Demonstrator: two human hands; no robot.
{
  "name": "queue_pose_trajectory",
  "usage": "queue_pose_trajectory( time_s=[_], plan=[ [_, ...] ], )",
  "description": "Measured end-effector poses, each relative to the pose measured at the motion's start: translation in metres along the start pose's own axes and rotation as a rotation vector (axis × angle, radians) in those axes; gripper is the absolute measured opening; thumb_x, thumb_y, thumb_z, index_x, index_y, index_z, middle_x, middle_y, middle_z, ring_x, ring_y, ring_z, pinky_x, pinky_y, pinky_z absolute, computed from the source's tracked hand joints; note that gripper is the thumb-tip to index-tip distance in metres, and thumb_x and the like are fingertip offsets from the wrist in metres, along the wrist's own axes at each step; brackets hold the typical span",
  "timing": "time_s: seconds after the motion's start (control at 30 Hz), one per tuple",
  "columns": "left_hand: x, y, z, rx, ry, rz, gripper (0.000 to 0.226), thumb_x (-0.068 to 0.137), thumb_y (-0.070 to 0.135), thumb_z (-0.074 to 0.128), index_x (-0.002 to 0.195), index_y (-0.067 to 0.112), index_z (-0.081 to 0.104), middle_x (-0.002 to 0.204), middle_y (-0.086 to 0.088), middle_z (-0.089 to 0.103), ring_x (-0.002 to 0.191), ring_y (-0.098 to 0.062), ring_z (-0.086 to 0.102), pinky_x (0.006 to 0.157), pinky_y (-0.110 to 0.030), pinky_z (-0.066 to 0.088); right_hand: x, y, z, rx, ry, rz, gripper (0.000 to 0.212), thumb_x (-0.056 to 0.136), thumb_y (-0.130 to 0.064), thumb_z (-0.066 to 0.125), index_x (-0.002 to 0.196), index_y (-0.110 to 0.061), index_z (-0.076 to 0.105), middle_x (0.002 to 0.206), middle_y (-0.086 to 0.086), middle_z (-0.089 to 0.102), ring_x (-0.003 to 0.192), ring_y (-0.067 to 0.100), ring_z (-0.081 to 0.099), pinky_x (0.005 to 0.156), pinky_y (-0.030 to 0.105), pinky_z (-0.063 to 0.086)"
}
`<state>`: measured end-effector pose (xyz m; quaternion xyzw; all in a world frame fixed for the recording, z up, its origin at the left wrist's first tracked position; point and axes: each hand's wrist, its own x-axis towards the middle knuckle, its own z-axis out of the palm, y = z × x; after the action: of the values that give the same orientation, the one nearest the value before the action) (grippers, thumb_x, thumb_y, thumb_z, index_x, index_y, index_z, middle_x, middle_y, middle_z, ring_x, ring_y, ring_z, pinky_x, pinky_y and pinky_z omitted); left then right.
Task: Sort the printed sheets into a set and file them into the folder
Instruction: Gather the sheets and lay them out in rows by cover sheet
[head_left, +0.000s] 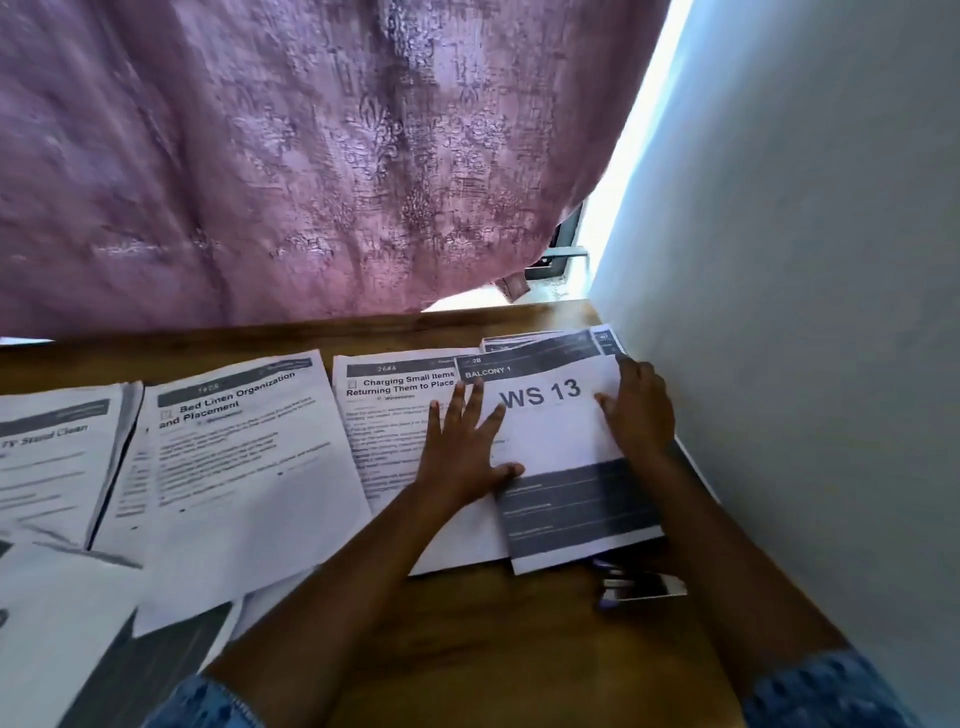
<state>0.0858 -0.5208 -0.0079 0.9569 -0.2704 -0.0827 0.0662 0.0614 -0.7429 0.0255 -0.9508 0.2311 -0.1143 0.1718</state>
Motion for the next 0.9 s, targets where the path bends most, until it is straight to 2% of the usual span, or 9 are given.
queue_pose_trajectory(
  time_s=[0.07, 0.17, 0.27, 0.37, 0.63, 0.7, 0.77, 0.8, 0.9],
  plan=[
    [0.002, 0.008, 0.006, 0.048, -0.018, 0.024, 0.084, 0.088, 0.073, 0.034, 0.154, 0.029, 0.007, 0.159, -0.007, -0.020, 0.145, -0.027, -0.022, 0.113, -0.048, -0.018, -0.001, 0.000, 0.007, -0.020, 0.011, -0.090, 0.058, 0.088, -0.032, 0.065, 0.137, -0.009, 0.043, 0.139, 0.014, 0.047, 0.125, 0.030, 0.046, 0.102, 0.039, 0.039],
    [0.006, 0.018, 0.015, 0.059, -0.033, 0.009, 0.079, 0.091, 0.071, 0.024, 0.154, 0.028, 0.002, 0.160, -0.005, -0.016, 0.146, -0.025, -0.020, 0.112, -0.045, -0.019, -0.012, -0.001, 0.028, -0.088, -0.179, -0.211, 0.064, 0.092, -0.048, 0.052, 0.144, -0.015, 0.035, 0.151, 0.010, 0.034, 0.138, 0.026, 0.032, 0.112, 0.043, 0.026],
    [0.014, 0.025, 0.018, 0.052, -0.037, -0.004, 0.077, 0.092, 0.069, 0.021, 0.154, 0.028, 0.000, 0.161, -0.005, -0.011, 0.147, -0.023, -0.016, 0.114, -0.045, -0.017, -0.019, 0.008, 0.046, -0.161, -0.317, -0.201, 0.069, 0.095, -0.058, 0.034, 0.150, -0.020, 0.020, 0.159, 0.005, 0.014, 0.146, 0.021, 0.012, 0.116, 0.048, 0.009],
    [0.021, 0.031, 0.018, 0.064, -0.039, 0.007, 0.076, 0.093, 0.069, 0.020, 0.154, 0.027, 0.000, 0.162, -0.004, -0.008, 0.148, -0.022, -0.014, 0.114, -0.046, -0.017, -0.018, 0.021, 0.048, -0.188, -0.276, -0.219, 0.070, 0.095, -0.060, 0.027, 0.152, -0.022, 0.012, 0.160, 0.003, 0.008, 0.147, 0.020, 0.005, 0.117, 0.047, 0.003],
    [0.034, 0.042, 0.015, 0.031, -0.012, 0.025, 0.076, 0.092, 0.070, 0.016, 0.153, 0.029, -0.003, 0.162, -0.005, -0.007, 0.148, -0.021, -0.011, 0.112, -0.044, -0.020, -0.014, 0.029, 0.042, -0.253, -0.246, -0.214, 0.070, 0.096, -0.059, 0.025, 0.152, -0.021, 0.007, 0.160, 0.004, 0.003, 0.148, 0.021, 0.002, 0.116, 0.050, -0.001],
    [0.026, 0.035, 0.013, -0.024, 0.047, 0.008, 0.085, 0.083, 0.078, -0.002, 0.153, 0.031, -0.001, 0.162, -0.004, -0.003, 0.149, -0.021, -0.008, 0.110, -0.044, -0.023, -0.018, 0.012, 0.037, -0.242, -0.191, -0.235, 0.071, 0.096, -0.055, 0.032, 0.152, -0.018, 0.010, 0.160, 0.007, 0.005, 0.148, 0.023, 0.003, 0.116, 0.051, -0.001],
    [0.011, 0.021, 0.006, -0.084, 0.114, -0.045, 0.102, 0.069, 0.083, -0.018, 0.153, 0.032, 0.006, 0.162, -0.003, 0.003, 0.149, -0.021, -0.003, 0.109, -0.044, -0.022, -0.030, -0.017, 0.032, -0.141, -0.111, -0.286, 0.068, 0.095, -0.050, 0.041, 0.150, -0.015, 0.022, 0.159, 0.010, 0.014, 0.147, 0.026, 0.011, 0.116, 0.052, 0.003],
    [0.001, 0.012, 0.001, -0.108, 0.141, -0.086, 0.102, 0.070, 0.084, -0.014, 0.153, 0.031, 0.011, 0.162, -0.002, 0.006, 0.149, -0.021, -0.001, 0.110, -0.045, -0.021, -0.038, -0.036, 0.031, -0.074, -0.083, -0.319, 0.064, 0.095, -0.046, 0.046, 0.148, -0.014, 0.030, 0.157, 0.011, 0.021, 0.146, 0.028, 0.016, 0.116, 0.052, 0.006],
    [-0.039, -0.034, -0.013, -0.165, 0.202, -0.231, 0.073, 0.089, 0.069, 0.020, 0.152, 0.030, 0.020, 0.161, 0.001, 0.012, 0.149, -0.019, 0.005, 0.114, -0.048, -0.014, -0.076, -0.106, 0.041, 0.098, -0.086, -0.464, 0.051, 0.094, -0.034, 0.054, 0.140, -0.012, 0.044, 0.151, 0.011, 0.034, 0.142, 0.028, 0.027, 0.115, 0.050, 0.013]
  ],
)
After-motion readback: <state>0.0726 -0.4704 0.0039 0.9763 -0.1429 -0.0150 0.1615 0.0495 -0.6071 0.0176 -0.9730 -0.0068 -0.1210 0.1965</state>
